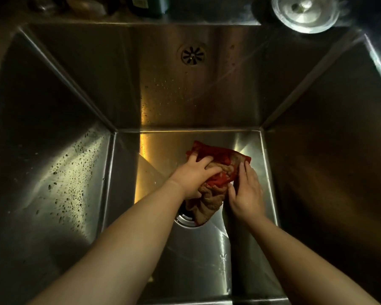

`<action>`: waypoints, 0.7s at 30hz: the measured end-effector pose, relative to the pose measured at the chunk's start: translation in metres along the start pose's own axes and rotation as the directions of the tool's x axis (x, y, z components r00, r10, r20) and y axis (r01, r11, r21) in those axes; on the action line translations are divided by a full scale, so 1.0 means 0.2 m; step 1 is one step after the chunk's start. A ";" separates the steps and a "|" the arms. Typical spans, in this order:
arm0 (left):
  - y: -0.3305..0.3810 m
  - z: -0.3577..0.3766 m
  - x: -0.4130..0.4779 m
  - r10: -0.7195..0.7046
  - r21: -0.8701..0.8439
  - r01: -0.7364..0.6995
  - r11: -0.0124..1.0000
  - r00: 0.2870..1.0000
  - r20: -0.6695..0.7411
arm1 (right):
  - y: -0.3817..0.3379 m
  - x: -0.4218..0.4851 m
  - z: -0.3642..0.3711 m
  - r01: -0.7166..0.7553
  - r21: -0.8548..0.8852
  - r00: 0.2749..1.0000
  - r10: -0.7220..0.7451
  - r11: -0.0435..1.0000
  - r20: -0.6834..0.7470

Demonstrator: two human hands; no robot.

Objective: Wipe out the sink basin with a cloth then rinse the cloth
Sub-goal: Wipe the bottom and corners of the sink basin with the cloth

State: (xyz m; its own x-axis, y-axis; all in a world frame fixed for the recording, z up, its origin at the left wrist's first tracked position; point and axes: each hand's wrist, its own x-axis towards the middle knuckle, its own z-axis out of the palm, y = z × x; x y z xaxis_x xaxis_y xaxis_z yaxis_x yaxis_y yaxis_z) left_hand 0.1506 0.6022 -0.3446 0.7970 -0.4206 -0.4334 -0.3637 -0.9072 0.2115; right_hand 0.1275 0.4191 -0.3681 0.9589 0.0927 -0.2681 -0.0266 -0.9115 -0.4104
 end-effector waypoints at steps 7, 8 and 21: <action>-0.05 -0.15 0.00 0.073 0.182 -0.054 0.982 0.992 -0.102 | -0.03 0.00 0.00 -0.023 -0.003 1.000 0.023 1.000 -0.009; -0.06 -0.16 0.00 0.084 0.223 -0.054 0.973 0.988 -0.128 | -0.04 -0.01 0.01 -0.022 -0.012 1.000 0.022 1.000 -0.004; -0.38 -0.20 -0.02 -0.045 0.741 0.079 0.667 0.997 -0.066 | -0.05 0.00 0.10 0.003 -0.182 0.997 0.010 0.983 0.074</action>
State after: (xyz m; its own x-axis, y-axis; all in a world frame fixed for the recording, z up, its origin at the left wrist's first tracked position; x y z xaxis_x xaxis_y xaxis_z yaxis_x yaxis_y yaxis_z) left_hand 0.1940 0.6724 -0.3236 0.8425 -0.3780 -0.3837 -0.5369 -0.6465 -0.5420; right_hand 0.1213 0.4352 -0.3813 0.9350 0.1129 -0.3362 0.0285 -0.9688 -0.2463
